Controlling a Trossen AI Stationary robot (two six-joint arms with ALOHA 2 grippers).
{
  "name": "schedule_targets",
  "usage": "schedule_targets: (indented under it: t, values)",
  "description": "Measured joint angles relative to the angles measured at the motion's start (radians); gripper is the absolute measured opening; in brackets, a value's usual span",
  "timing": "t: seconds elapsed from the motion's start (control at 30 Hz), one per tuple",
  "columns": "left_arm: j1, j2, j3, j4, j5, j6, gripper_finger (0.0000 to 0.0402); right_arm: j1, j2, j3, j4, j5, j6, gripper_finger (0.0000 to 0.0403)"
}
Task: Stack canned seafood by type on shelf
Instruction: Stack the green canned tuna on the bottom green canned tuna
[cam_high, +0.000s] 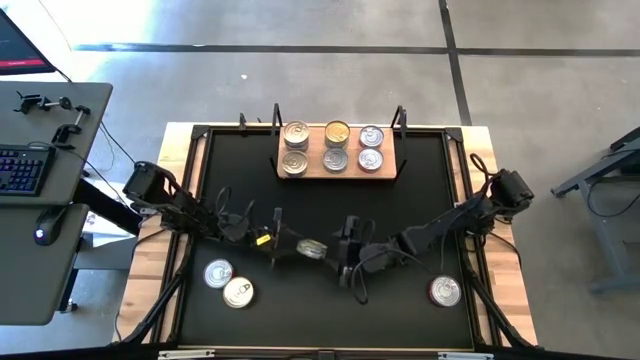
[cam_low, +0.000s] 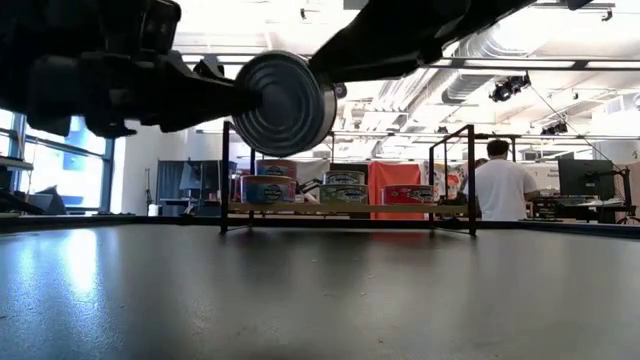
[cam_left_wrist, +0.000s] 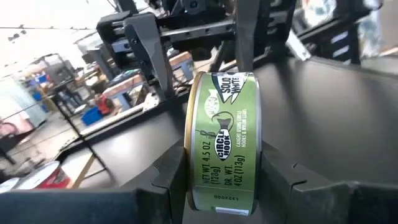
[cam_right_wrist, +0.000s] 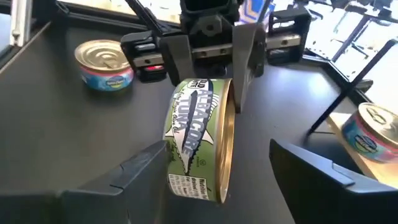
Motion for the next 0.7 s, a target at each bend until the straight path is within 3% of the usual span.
schedule_targets:
  t: [0.2,0.5,0.7]
  values:
    - [-0.021,0.0,0.003,-0.013,-0.035,-0.001,0.0122,-0.019,0.0,-0.001,0.006,-0.115,0.001,0.0256]
    - [-0.023,0.0,0.013,-0.018,-0.104,0.021,0.0135,-0.008,-0.003,0.002,-0.016,-0.121,-0.144,0.0248]
    - [-0.042,0.0,0.031,-0.031,-0.111,0.022,0.0135,-0.028,-0.004,0.002,0.017,-0.124,-0.128,0.0248]
